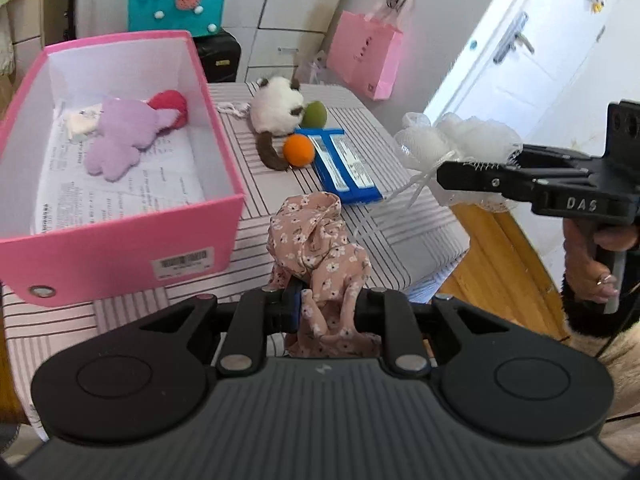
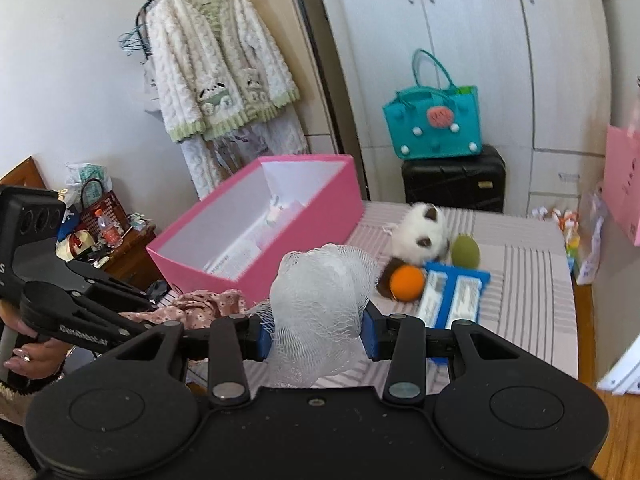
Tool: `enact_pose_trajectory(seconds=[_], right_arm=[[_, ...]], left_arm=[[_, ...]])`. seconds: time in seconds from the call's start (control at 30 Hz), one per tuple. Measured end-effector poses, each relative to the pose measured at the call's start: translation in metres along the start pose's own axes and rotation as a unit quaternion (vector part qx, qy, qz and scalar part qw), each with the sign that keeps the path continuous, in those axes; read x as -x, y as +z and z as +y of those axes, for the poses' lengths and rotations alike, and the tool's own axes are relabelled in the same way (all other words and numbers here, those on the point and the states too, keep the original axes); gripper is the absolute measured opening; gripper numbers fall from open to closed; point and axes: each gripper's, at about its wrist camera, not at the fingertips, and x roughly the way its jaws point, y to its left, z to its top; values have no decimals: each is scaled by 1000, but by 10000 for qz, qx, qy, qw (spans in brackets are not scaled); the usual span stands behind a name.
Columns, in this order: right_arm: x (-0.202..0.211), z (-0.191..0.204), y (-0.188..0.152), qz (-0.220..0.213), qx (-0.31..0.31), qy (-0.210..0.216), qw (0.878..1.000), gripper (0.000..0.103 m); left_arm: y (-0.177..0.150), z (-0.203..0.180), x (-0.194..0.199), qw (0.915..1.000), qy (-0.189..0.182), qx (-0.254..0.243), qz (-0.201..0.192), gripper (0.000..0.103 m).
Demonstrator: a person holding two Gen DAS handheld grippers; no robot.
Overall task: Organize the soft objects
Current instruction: 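Lift and carry the pouf and scrunchie over the pink box with both tools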
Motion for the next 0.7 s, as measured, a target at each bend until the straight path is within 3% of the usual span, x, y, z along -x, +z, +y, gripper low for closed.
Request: enact_pose_trajectory(seconds=[0.2,0.43,0.57,0.7], right_arm=[[-6,20,33,-148,181,256,9994,47],[-34,47,74,-140,531,515,9972,47],[-45,63,96,-382,779,739,9935,47],[-70,74,111,-422,1067,721,9908,47]], left_arm=[[16,18,41,9994,-58,144,-300,19],[34,39,73,9959,467,-93,-770,19],[42,59,73,9939,692,-48,-863,19],[52,75,62,9887,1169,-143,-924,19]])
